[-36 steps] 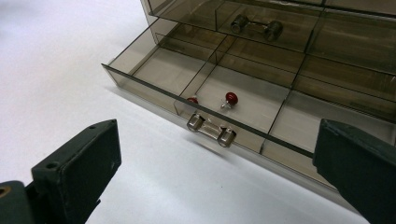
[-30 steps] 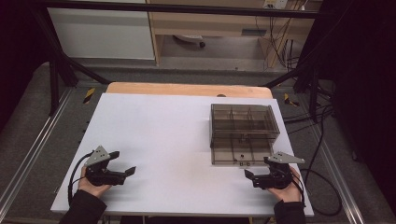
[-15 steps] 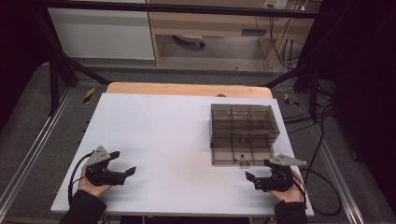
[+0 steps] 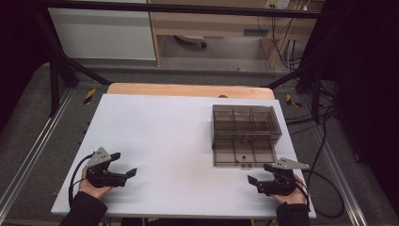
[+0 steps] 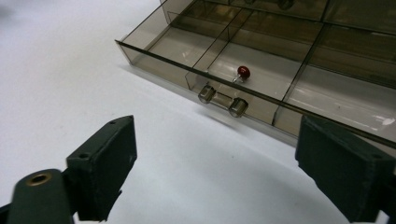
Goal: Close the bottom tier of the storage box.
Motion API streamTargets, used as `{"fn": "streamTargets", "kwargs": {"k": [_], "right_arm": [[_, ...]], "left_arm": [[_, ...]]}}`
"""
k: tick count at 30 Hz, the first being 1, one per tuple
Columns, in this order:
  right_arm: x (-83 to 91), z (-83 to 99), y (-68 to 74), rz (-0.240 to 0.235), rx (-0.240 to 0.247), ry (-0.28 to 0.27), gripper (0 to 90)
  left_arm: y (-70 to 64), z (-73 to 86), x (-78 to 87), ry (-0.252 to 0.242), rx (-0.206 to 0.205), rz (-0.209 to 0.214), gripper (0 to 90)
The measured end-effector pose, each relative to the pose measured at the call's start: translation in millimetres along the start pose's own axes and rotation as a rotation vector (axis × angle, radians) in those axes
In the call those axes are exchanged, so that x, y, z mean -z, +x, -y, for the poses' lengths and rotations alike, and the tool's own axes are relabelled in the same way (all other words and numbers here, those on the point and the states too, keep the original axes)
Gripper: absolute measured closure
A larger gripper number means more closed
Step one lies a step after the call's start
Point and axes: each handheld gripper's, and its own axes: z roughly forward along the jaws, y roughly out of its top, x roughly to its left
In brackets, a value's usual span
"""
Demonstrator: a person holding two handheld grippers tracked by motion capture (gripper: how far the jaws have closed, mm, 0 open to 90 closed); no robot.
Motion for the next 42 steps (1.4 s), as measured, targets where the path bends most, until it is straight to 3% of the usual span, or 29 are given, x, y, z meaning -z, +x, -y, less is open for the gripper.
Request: {"fn": "streamTargets", "kwargs": {"k": [24, 42], "right_arm": [[3.5, 0.3, 0.7, 0.024, 0.023, 0.001, 49.0], [-3.0, 1.2, 0.0, 0.063, 0.025, 0.020, 65.7]], "left_arm": [[-0.2, -0.3, -1.8, 0.005, -0.001, 0.001, 4.6], [-0.2, -0.5, -1.2, 0.004, -0.002, -0.001, 4.6]]}}
